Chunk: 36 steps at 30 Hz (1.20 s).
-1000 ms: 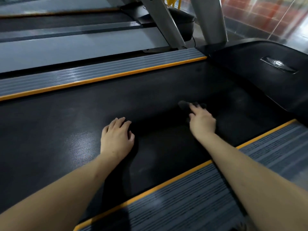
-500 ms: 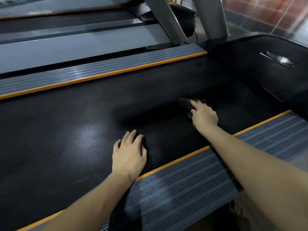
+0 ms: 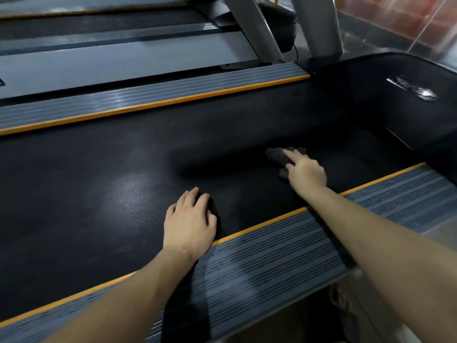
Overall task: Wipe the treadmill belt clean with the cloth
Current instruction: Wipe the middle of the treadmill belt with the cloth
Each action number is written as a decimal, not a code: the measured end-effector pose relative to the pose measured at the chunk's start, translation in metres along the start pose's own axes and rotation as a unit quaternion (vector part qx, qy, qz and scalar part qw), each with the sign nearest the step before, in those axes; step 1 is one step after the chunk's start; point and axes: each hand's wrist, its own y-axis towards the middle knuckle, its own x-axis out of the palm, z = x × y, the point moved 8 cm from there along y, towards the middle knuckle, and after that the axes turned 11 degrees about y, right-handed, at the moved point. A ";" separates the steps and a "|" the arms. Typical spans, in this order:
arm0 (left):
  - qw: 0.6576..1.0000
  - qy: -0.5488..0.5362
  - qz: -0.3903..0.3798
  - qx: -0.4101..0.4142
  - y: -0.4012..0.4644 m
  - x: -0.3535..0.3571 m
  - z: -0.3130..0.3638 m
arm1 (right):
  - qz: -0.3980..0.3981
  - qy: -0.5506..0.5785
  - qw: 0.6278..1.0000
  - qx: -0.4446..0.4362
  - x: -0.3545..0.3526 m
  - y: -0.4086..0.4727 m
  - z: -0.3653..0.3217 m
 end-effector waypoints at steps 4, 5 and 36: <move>1.000 0.011 0.012 0.004 0.004 -0.002 0.005 | 0.019 0.019 0.999 0.033 0.014 -0.016 -0.012; 1.000 0.018 0.014 0.004 0.002 -0.003 0.005 | 0.003 0.022 1.000 -0.002 0.029 -0.030 -0.033; 0.998 0.028 0.042 -0.031 0.000 -0.013 0.005 | 0.029 -0.027 0.998 0.040 -0.026 -0.023 0.036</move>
